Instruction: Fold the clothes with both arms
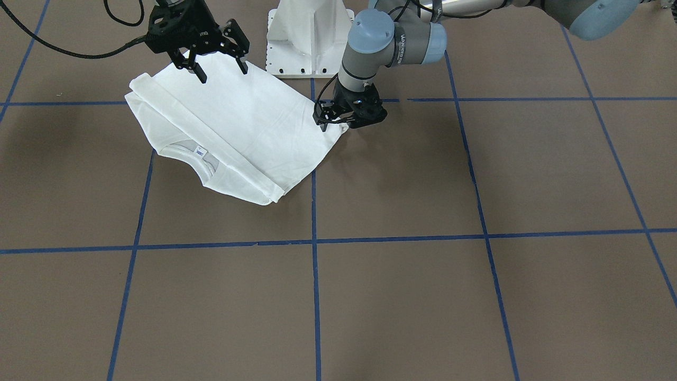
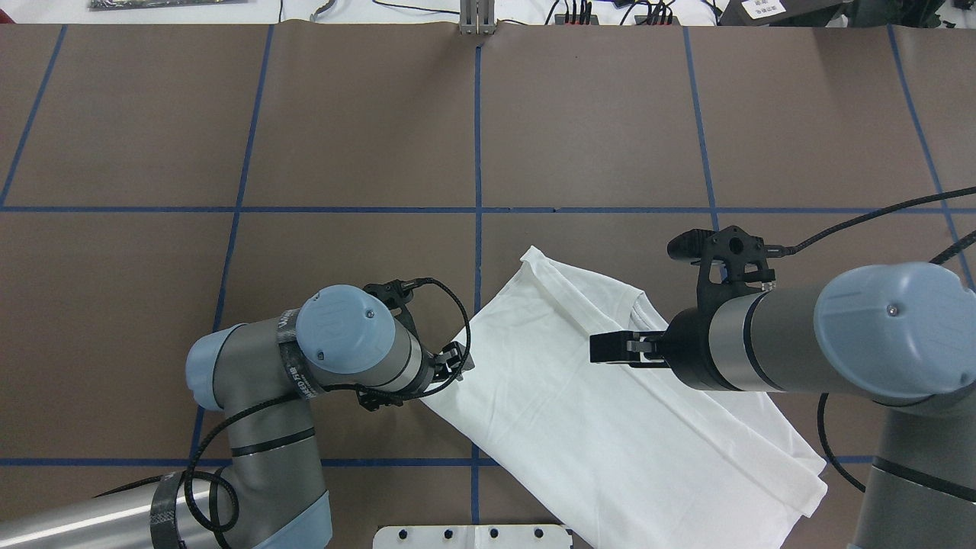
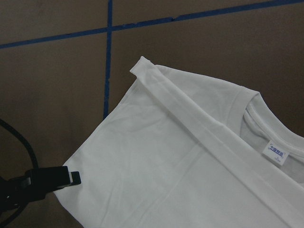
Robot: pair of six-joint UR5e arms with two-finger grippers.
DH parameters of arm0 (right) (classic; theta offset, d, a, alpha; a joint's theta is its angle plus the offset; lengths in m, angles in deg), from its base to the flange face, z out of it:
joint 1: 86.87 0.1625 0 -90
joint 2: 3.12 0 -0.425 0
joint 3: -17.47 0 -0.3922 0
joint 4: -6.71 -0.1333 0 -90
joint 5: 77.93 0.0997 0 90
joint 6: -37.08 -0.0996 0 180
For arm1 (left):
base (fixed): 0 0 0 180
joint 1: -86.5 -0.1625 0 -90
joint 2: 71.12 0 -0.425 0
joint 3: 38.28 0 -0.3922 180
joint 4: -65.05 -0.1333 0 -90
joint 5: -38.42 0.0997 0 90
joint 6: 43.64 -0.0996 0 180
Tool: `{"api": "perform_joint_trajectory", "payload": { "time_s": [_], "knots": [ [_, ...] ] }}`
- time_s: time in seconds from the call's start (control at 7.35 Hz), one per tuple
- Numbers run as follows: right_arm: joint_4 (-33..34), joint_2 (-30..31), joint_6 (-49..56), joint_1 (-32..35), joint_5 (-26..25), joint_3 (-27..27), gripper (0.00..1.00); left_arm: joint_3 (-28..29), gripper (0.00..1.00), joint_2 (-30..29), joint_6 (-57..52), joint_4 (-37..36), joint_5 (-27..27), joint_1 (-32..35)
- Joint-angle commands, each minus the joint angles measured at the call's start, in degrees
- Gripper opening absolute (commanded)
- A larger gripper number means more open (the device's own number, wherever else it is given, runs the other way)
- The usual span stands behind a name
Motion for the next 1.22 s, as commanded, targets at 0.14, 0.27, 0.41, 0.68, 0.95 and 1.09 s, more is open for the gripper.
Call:
{"api": "perform_joint_trajectory", "payload": {
  "time_s": [0.14,0.27,0.41,0.68,0.95,1.09],
  "knots": [
    [0.03,-0.40,-0.02,0.74,0.16,0.02,1.00,0.07,0.53,-0.11,0.00,-0.01,-0.17,-0.01],
    [0.12,-0.40,0.07,0.91,0.16,0.02,1.00,-0.02,0.32,-0.20,-0.09,0.08,-0.25,-0.01],
    [0.38,-0.31,0.16,1.44,0.42,0.02,1.00,0.07,0.21,-0.28,-0.53,0.17,-0.25,-0.01],
    [0.56,-0.13,0.33,3.72,4.01,0.11,1.00,-0.45,0.00,-1.51,-0.71,-0.44,-0.08,0.08],
    [0.56,-0.13,0.68,4.34,4.02,0.46,1.00,-0.37,0.00,-1.43,-0.36,-0.88,-0.08,2.09],
    [0.56,-0.13,0.77,4.78,4.28,0.64,1.00,-0.02,0.00,-1.17,-0.35,-0.97,-0.17,5.24]
  ]
}}
